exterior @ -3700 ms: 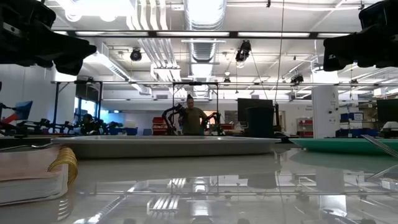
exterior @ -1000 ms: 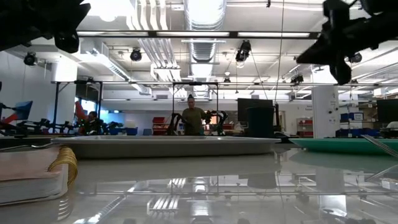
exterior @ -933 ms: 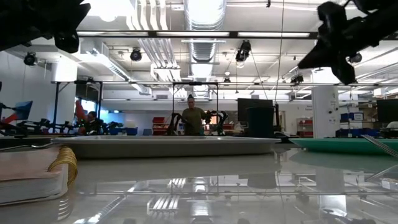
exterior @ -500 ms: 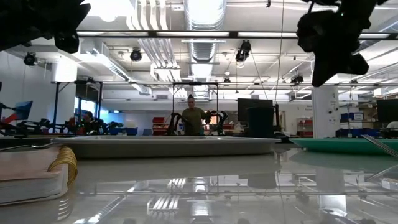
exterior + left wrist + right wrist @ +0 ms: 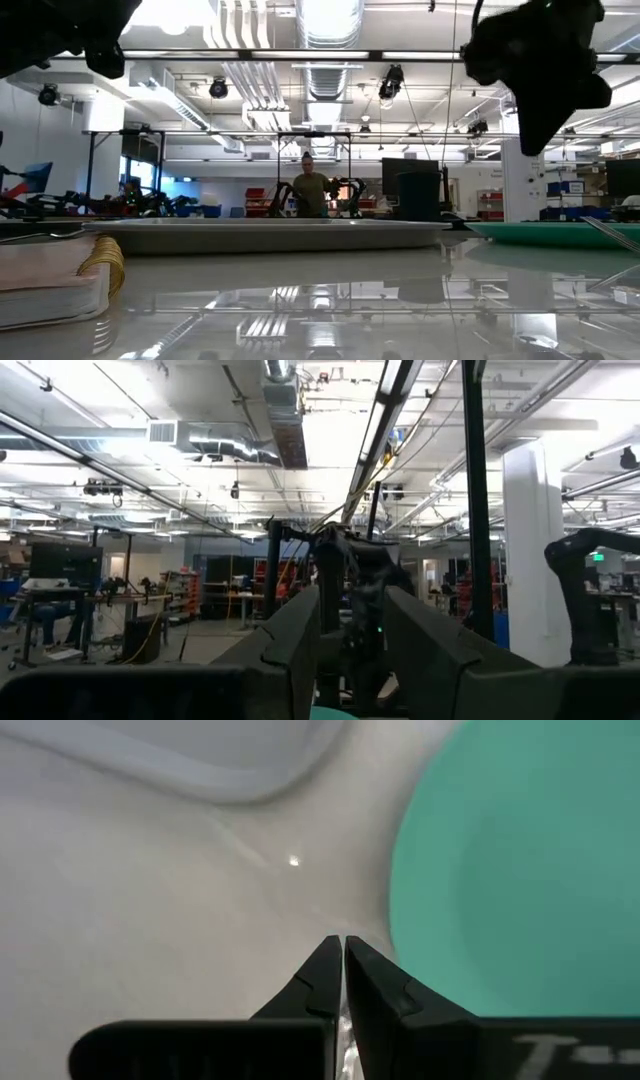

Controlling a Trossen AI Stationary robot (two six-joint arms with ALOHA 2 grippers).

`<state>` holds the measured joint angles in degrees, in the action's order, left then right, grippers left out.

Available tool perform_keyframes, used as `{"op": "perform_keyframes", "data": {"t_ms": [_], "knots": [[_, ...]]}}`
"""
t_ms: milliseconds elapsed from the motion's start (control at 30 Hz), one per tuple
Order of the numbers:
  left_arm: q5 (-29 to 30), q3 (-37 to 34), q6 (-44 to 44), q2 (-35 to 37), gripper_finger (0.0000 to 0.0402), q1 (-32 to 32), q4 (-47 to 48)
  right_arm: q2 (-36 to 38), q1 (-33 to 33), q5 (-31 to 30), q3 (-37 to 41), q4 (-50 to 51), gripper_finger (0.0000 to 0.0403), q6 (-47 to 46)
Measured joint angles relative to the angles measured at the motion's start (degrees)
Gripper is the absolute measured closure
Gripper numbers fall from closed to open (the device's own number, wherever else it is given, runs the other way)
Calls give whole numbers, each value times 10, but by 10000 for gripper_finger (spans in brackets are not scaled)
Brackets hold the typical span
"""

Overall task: Pick and place plate/cup/fork/spoon on tray
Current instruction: Put the green plate on the gray serving tray

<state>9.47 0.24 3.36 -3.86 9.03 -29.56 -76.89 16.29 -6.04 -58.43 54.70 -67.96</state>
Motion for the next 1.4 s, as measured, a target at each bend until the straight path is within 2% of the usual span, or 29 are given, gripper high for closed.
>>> {"op": "perform_keyframes", "data": {"t_ms": [200,300,533,633,800,1133,1400], "knots": [[16,0,0,0,304,0,0,-72,-12,0,-26,17,391,15],[29,0,0,0,304,0,0,-99,-25,0,-34,30,376,18],[64,0,1,0,304,0,0,-126,-40,-7,-37,33,293,47],[71,0,1,0,304,0,0,-132,-40,-28,-33,33,258,49],[75,0,1,0,304,0,0,-147,-40,-55,-32,31,225,51],[75,0,1,0,304,0,0,-197,-40,-61,-32,17,230,60],[75,0,1,-1,304,0,0,-224,-40,-63,-32,20,270,60]]}}
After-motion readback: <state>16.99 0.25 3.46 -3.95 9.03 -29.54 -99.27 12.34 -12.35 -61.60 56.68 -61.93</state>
